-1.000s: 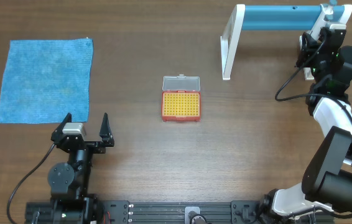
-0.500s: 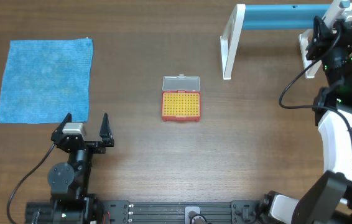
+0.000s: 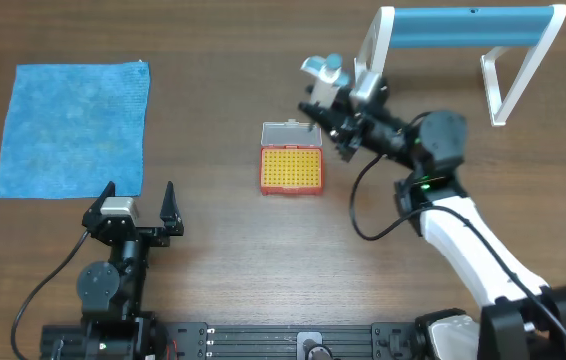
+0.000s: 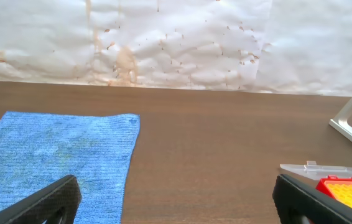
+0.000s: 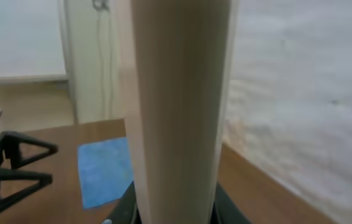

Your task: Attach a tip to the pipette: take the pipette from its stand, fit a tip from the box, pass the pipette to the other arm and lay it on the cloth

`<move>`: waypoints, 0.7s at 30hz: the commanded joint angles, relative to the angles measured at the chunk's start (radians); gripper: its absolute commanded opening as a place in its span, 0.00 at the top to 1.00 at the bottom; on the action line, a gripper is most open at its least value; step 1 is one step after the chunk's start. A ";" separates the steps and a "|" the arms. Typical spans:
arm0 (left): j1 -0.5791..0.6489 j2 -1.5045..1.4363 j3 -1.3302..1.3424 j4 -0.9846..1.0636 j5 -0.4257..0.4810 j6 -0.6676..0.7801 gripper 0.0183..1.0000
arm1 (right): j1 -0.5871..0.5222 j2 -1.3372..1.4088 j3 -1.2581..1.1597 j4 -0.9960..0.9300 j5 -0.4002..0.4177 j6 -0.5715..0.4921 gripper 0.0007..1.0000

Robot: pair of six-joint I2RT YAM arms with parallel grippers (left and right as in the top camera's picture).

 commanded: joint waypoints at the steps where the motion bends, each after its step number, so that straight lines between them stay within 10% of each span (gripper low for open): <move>1: -0.002 -0.005 -0.003 -0.005 -0.004 0.006 0.00 | 0.078 0.137 -0.039 0.173 0.016 0.008 0.93; 21: -0.002 -0.005 -0.003 -0.005 -0.004 0.006 0.00 | 0.088 0.313 -0.041 0.108 -0.058 -0.178 0.92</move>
